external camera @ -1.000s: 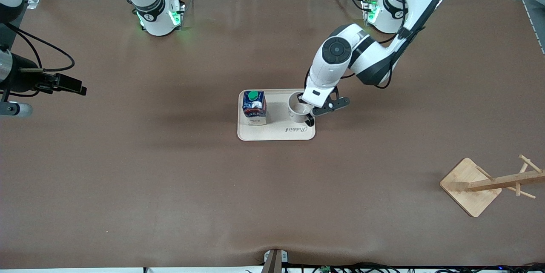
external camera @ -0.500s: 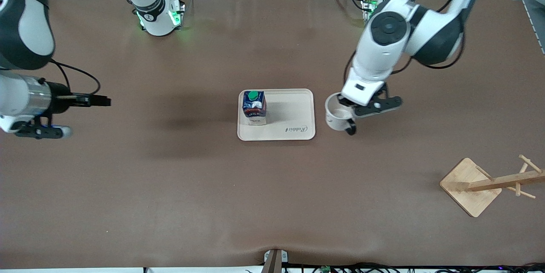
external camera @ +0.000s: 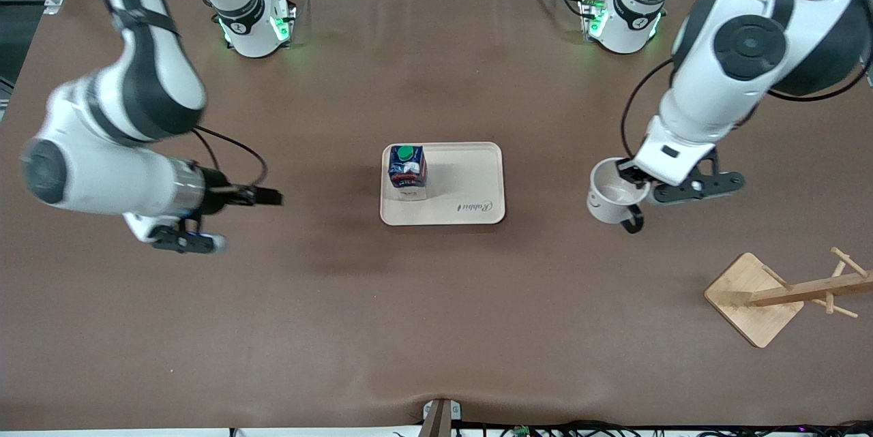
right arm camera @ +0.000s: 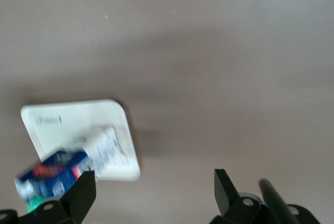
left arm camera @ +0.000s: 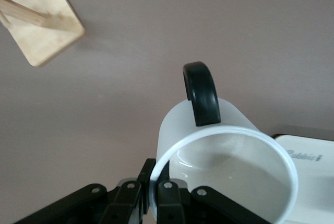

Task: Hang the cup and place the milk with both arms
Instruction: 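Lift the mug with the left gripper while the right gripper reaches the milk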

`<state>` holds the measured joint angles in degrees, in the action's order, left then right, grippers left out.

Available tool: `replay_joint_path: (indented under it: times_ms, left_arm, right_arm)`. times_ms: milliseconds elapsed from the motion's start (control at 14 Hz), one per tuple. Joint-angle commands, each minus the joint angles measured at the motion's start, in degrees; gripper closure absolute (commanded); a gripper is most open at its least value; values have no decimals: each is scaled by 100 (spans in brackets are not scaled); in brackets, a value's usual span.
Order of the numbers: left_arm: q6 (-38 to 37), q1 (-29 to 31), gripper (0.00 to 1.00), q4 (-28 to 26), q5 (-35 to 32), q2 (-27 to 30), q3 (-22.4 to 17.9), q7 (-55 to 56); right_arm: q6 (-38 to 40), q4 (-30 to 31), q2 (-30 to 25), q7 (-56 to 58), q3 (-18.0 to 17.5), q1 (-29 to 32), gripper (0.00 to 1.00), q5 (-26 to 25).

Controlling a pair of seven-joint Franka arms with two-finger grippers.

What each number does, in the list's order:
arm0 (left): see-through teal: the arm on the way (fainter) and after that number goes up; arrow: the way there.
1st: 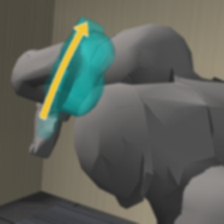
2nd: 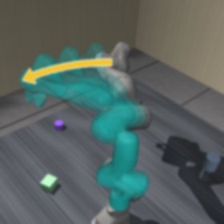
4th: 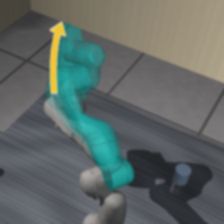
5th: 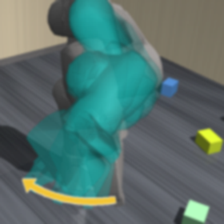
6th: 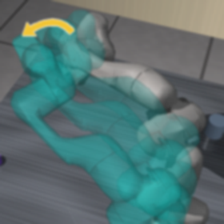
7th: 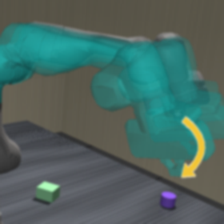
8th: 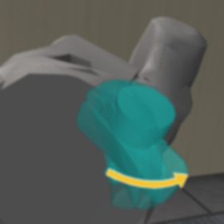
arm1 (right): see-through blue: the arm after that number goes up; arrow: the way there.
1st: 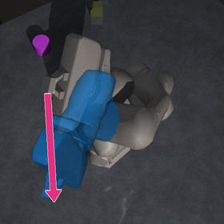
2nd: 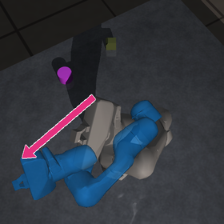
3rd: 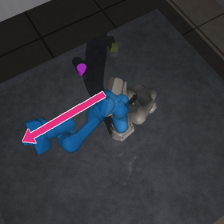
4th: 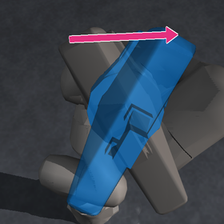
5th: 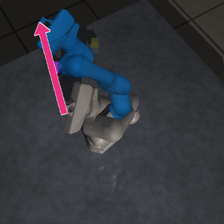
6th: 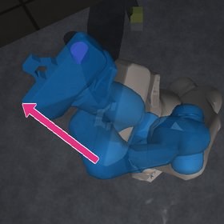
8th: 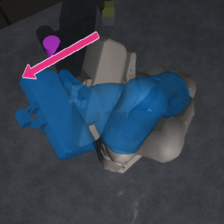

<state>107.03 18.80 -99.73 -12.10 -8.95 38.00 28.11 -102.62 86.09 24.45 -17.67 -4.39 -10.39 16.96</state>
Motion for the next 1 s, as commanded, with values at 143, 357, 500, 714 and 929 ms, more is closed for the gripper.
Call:
replay_joint_path:
  times_ms: [143,357,500,714,929]
  left_arm:
    - [-428,782,100,436,15,-2,41,-1972]
    - [-701,1142,100,726,-20,-37,15,-3133]
    - [-701,1441,100,744,-38,-80,6,-3766]
    - [-684,1793,100,771,-73,-247,6,-4540]
    - [-675,2030,100,1113,-160,-520,-12,-5069]
  right_arm:
    - [-775,-180,376,-1578,43,-1006,0,132]
    - [-803,-380,656,-2632,61,-1648,0,89]
    - [-759,-549,824,-3091,61,-1869,0,71]
    - [-602,-523,816,-3093,52,-2116,0,89]
    - [-408,-444,877,-3058,70,-2441,0,-664]
